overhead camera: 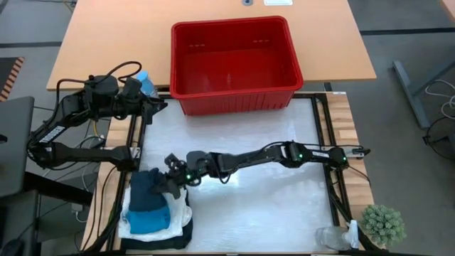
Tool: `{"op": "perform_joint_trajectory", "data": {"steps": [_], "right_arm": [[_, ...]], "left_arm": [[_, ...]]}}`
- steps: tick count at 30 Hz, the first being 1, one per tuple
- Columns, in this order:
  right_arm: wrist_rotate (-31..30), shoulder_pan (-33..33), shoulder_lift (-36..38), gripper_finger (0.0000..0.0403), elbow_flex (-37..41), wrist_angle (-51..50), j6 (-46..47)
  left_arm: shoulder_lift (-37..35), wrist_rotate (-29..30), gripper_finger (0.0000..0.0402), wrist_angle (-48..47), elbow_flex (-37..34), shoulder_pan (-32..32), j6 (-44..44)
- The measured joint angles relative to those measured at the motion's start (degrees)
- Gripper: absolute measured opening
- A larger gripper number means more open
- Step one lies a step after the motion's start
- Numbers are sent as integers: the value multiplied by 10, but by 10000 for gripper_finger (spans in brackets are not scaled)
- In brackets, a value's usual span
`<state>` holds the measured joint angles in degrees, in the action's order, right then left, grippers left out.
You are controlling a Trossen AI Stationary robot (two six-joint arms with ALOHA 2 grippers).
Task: Fold Laundry from Bin
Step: Stack the gray shorts on top of the blue shorts
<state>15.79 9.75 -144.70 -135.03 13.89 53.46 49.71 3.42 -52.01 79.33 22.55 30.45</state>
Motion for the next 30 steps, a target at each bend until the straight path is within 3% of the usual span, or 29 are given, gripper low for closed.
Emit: {"op": "perform_joint_trajectory", "data": {"steps": [8, 14, 20, 24, 30], "right_arm": [[-29, 31, 0, 26, 4, -116, -87], [-50, 45, -8, 26, 4, -120, -59], [-87, 53, -9, 26, 5, -219, -48], [-85, 46, -10, 49, 5, -198, -44], [-47, 35, -8, 24, 1, -119, -53]], "left_arm": [[2, 5, 132, 0, 0, 0, 8], [1, 4, 132, 0, 0, 0, 9], [1, -11, 132, -9, 0, 0, 17], [1, -11, 132, -41, 0, 0, 17], [1, -2, 132, -71, 0, 0, 21]]}}
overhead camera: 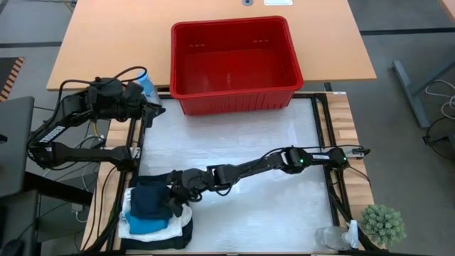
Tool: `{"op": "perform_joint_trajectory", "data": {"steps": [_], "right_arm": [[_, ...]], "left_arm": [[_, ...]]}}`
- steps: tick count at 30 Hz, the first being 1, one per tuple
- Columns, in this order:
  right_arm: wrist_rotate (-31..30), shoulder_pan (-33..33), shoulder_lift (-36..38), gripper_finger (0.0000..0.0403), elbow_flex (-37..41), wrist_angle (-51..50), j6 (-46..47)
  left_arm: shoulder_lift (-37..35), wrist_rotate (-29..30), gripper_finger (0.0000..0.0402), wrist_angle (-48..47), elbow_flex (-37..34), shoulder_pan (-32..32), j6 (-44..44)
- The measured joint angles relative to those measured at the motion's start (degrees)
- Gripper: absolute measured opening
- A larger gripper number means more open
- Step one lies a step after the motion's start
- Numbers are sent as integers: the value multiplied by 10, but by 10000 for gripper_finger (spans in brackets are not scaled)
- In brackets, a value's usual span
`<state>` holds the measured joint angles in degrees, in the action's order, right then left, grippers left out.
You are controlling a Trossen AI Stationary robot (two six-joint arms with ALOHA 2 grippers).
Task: Fold Laundry from Bin
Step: Stack the gray shorts on top of the blue shorts
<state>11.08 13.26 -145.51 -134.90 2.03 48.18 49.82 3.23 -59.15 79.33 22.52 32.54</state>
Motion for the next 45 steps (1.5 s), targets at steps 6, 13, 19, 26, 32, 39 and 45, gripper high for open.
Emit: {"op": "perform_joint_trajectory", "data": {"steps": [6, 13, 19, 26, 32, 39, 45], "right_arm": [[21, -3, 1, 78, 1, -9, 32], [56, 2, 1, 106, 1, -21, 19], [58, -2, 1, 108, 1, -76, -32], [41, -19, 1, 109, 1, -183, -88], [41, -33, 1, 109, 1, -176, -98], [52, -33, 1, 109, 1, -177, -107], [53, -33, 1, 109, 1, -179, -114]], "left_arm": [[0, -39, 132, -13, 0, 0, 9], [0, -141, 132, -19, 0, 0, 8], [0, -242, 132, -19, 0, -67, -50], [-8, -138, 132, -13, 0, -223, -40], [21, 0, 129, -13, 0, -397, 18], [115, 223, 85, -70, 0, -623, 194], [195, 351, 28, -189, 0, -792, 457]]}}
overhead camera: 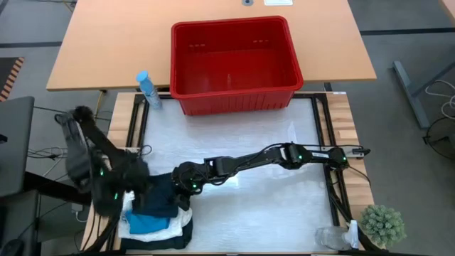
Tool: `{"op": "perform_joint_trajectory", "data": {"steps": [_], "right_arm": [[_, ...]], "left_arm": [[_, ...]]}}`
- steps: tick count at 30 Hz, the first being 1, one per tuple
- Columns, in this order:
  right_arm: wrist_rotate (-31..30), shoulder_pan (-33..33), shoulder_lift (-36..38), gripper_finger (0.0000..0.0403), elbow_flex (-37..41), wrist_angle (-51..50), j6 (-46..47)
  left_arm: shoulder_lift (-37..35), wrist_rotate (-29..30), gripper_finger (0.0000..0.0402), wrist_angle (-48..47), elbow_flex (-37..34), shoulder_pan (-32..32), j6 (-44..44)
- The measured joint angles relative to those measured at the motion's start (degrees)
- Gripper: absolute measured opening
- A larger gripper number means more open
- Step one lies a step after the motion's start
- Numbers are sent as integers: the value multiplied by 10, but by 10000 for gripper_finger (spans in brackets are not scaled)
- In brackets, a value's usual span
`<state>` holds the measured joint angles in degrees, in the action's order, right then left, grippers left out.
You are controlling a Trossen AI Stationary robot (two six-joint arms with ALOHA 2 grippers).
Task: Fold Laundry from Bin
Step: Stack the gray shorts on top of the blue shorts
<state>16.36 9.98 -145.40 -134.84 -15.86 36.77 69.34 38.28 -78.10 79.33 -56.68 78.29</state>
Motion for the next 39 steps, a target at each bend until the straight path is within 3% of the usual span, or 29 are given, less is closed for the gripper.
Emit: {"op": "perform_joint_trajectory", "data": {"steps": [3, 7, 18, 27, 39], "right_arm": [[0, 1, 0, 109, 0, 0, -10], [0, 0, 0, 109, 0, 0, -12], [0, 0, 0, 109, 0, -1, -13], [0, 0, 0, 109, 0, -4, -12], [32, -27, 31, 109, 1, -73, -37]], "left_arm": [[27, 52, 5, -63, 0, -79, 154], [65, 80, 1, -109, 0, -157, 267], [181, 71, 0, -89, -90, -176, 440], [198, 37, 0, 74, -210, -181, 524], [197, 24, 0, 101, -221, -181, 535]]}}
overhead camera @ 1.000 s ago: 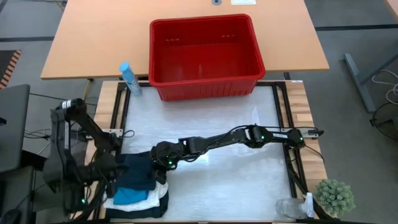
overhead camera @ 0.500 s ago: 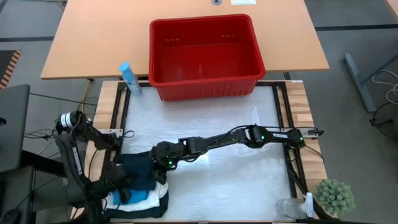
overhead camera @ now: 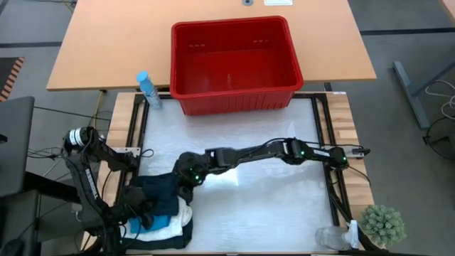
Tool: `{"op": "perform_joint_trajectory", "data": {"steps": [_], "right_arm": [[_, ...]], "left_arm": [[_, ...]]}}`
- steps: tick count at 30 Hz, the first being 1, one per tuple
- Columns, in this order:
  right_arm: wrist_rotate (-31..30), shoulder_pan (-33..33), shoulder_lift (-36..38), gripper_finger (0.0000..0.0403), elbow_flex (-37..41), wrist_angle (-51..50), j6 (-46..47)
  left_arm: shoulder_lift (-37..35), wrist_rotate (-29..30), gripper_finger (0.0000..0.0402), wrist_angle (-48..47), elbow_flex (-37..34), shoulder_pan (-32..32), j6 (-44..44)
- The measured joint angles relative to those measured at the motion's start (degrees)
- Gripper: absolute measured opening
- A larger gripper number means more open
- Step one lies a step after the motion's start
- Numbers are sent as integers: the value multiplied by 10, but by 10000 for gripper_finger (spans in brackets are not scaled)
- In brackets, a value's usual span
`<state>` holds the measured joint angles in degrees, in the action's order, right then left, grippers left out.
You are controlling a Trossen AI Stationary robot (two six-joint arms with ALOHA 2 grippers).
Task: Fold Laundry from Bin
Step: Stack the gray shorts on top of the blue shorts
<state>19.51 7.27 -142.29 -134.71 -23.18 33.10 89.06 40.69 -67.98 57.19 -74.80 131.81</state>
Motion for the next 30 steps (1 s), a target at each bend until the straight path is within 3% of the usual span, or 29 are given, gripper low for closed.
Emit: {"op": "perform_joint_trajectory", "data": {"steps": [4, 10, 18, 30], "right_arm": [[-5, 0, 22, 109, 0, 20, -17], [-67, 26, 40, 109, -1, 86, -70], [-171, 68, -10, 109, 0, 131, -130], [-184, 69, -72, 109, 9, 140, -126]], "left_arm": [[0, 0, 0, 3, 0, 0, 10], [0, -2, 0, 6, 0, 0, 10], [1, 2, 0, 10, 0, 0, 9], [1, 6, 0, 18, -1, 0, 9]]}}
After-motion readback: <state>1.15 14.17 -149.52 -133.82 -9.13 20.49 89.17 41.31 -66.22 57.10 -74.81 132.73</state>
